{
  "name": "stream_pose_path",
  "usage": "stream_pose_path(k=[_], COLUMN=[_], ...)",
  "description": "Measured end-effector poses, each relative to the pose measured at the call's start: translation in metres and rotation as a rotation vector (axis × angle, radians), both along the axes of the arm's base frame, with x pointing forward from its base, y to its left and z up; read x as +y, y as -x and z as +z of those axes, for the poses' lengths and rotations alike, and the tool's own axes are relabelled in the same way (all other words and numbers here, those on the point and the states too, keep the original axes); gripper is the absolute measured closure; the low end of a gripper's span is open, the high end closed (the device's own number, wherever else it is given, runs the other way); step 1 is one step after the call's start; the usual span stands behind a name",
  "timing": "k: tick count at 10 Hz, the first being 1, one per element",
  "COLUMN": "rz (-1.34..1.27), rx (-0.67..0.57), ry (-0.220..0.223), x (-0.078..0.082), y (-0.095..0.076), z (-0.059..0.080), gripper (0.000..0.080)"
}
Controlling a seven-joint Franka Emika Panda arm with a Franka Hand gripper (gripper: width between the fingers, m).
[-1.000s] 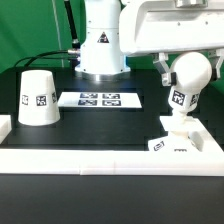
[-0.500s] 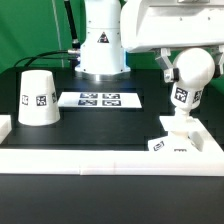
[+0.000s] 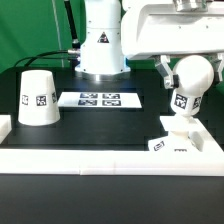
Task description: Assemble lamp
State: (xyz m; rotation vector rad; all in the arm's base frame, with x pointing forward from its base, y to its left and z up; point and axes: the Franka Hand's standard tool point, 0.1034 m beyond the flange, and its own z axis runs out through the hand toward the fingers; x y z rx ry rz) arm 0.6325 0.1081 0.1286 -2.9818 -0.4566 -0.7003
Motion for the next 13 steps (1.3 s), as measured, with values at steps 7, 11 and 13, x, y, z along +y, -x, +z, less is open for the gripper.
stream_pose_path(k=[7, 11, 13], rz=[-0.036, -0.036, -0.036], rx=[-0.082, -0.094, -0.089], ry=[0.004, 0.003, 0.005], x=[-0.023, -0.023, -0.024], y=[0.014, 0.013, 0.013], z=[-0.01, -0.01, -0.01], gripper=[0.022, 0.022, 0.0128])
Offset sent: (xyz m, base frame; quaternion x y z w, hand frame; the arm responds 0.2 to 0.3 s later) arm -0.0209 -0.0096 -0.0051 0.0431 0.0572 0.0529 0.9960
